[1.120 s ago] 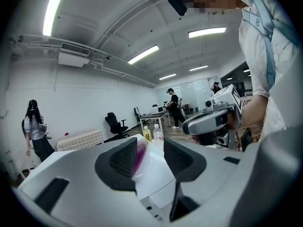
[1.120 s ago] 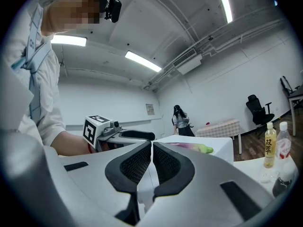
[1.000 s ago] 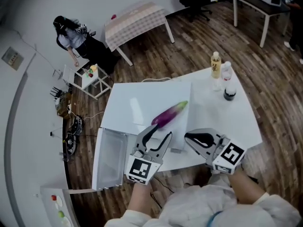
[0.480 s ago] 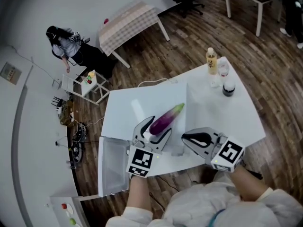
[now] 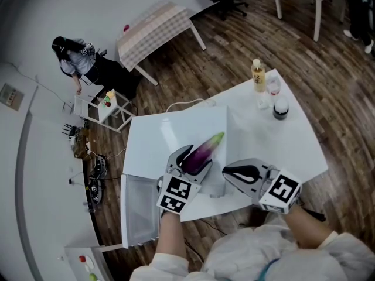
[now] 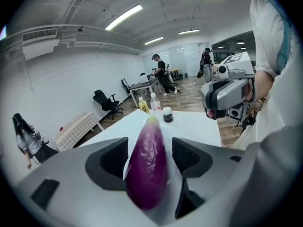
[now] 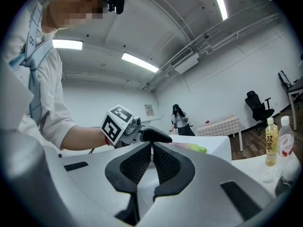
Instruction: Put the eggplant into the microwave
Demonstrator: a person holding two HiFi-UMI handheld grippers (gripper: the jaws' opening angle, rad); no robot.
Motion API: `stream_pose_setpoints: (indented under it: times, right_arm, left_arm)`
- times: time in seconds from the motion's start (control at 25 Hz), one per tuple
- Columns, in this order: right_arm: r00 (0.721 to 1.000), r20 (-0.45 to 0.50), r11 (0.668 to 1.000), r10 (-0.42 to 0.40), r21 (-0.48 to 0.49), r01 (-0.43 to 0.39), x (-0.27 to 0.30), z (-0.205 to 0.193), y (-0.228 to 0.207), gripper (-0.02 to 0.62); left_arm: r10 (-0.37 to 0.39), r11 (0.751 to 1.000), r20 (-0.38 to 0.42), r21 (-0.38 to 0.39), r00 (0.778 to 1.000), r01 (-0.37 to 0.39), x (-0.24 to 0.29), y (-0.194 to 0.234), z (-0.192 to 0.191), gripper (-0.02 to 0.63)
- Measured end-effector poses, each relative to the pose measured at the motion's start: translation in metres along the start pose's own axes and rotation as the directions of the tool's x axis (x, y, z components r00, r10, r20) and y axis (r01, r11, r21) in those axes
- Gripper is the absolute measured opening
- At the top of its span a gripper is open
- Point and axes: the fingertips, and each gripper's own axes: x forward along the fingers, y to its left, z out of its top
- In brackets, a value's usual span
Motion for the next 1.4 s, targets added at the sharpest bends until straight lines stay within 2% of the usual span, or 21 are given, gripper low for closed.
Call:
stream_pose_setpoints:
  times: [0.16,0.28,0.88,1.4]
  right_arm:
    - [1.0,0.007,1.0,-0.005,0.004,0.005,-0.001,0.001,-0.003,0.035]
    - [1.0,0.012,1.0,-0.011,0.01,0.011,-0.001,0.0,-0.003,0.035]
    - [1.0,0.005,1.0,0.008,0.001,-0.008,0.0,0.0,-0.002,0.035]
    - [0.999,-0.021,1.0,0.026,0.002,-0.026,0.005,-0.002,0.012,0.035]
  left_arm:
    - [0.021,1.0,-0.014,-0.006,1.0,-0.021,0.003,0.004,-0.003,0.279]
    - [0.036,0.999,-0.017,0.0,0.999,-0.036,0.003,0.004,-0.008,0.238]
    - [0.046,0.998,0.008,0.037,0.999,-0.046,0.003,0.002,-0.005,0.229]
    - [0.121,0.991,0.139,-0.072,0.983,-0.112,-0.034,0.008,0.008,0.228]
